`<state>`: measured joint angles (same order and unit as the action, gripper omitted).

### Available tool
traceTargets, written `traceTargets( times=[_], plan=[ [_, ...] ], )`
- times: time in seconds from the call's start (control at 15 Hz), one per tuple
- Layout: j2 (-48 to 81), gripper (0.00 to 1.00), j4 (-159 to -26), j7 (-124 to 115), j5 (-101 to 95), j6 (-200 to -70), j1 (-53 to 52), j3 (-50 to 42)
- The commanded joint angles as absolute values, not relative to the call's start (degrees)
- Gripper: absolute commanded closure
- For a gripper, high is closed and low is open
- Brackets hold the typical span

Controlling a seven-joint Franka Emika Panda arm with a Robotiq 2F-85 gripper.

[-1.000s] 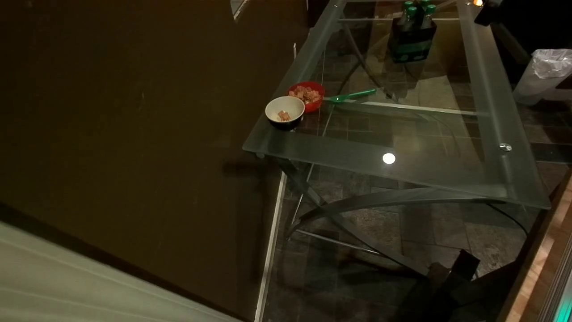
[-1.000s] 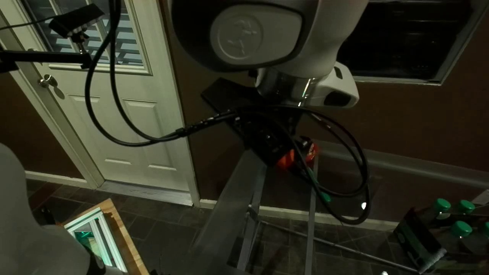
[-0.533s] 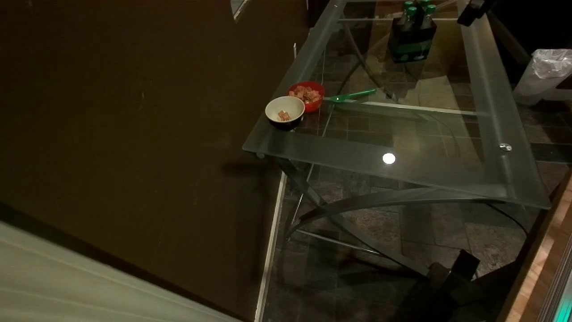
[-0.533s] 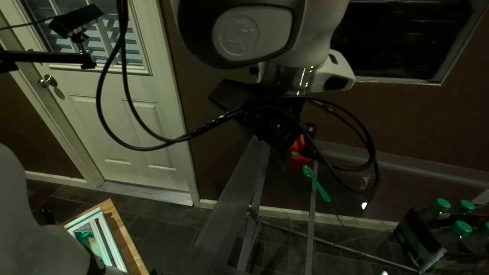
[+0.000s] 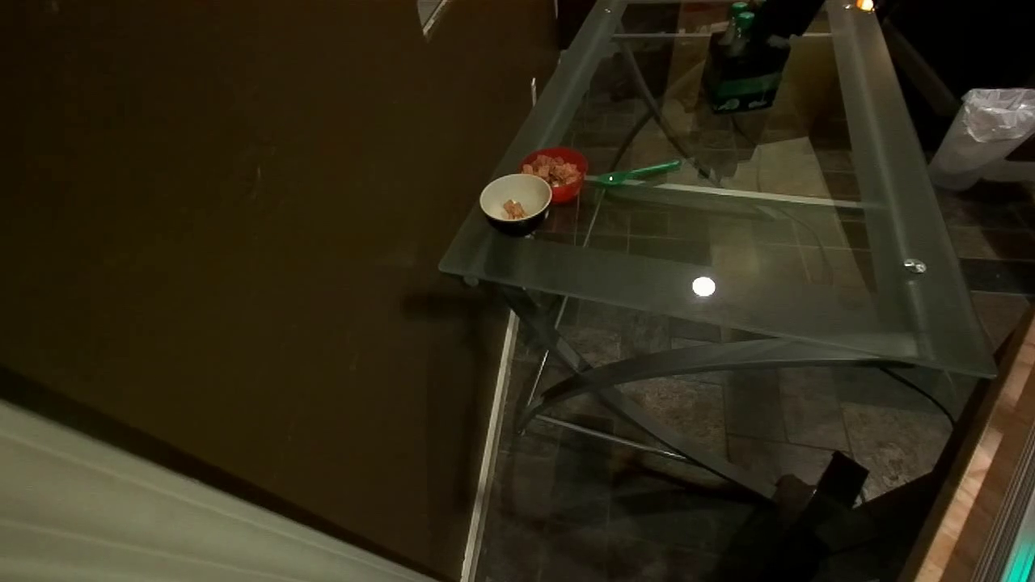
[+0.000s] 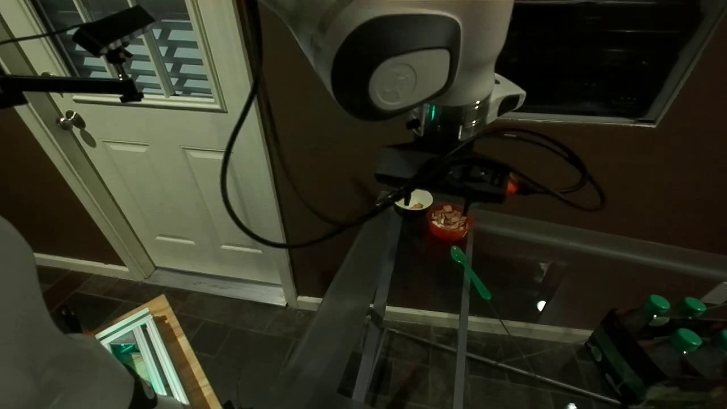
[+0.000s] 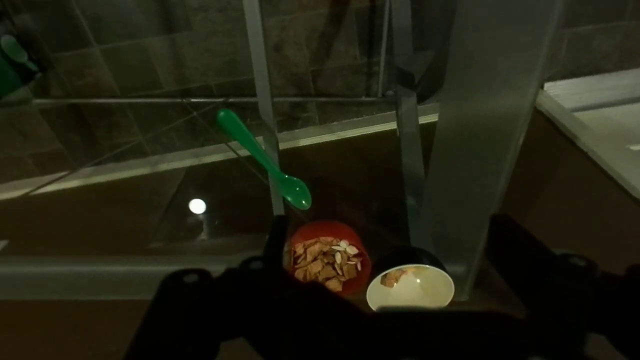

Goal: Pick up the spoon, scoop some content from the red bowl, place it in the black bowl and place the spoon in the red bowl

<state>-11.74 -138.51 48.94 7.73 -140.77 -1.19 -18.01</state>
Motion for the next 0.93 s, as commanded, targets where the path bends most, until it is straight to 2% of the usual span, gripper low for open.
traceTargets(
  times=[0.0,0.13,0.2,0.47,0.53,0.87],
  plan=[
    [-2.7,0.00,-133.0,63.3,12.3,-145.4,-1.2,-17.4],
    [0.9,0.00,-131.4,71.3,16.2,-148.5,-4.6,-19.6],
    [2.3,0.00,-130.6,75.4,19.2,-149.1,-1.0,-15.1],
    [6.5,0.00,-126.1,90.8,32.7,-147.9,2.4,-8.2],
    [3.9,0.00,-129.4,83.0,26.4,-149.3,2.8,-8.2],
    [4.8,0.00,-128.8,83.1,27.1,-149.3,4.2,-6.6]
  ],
)
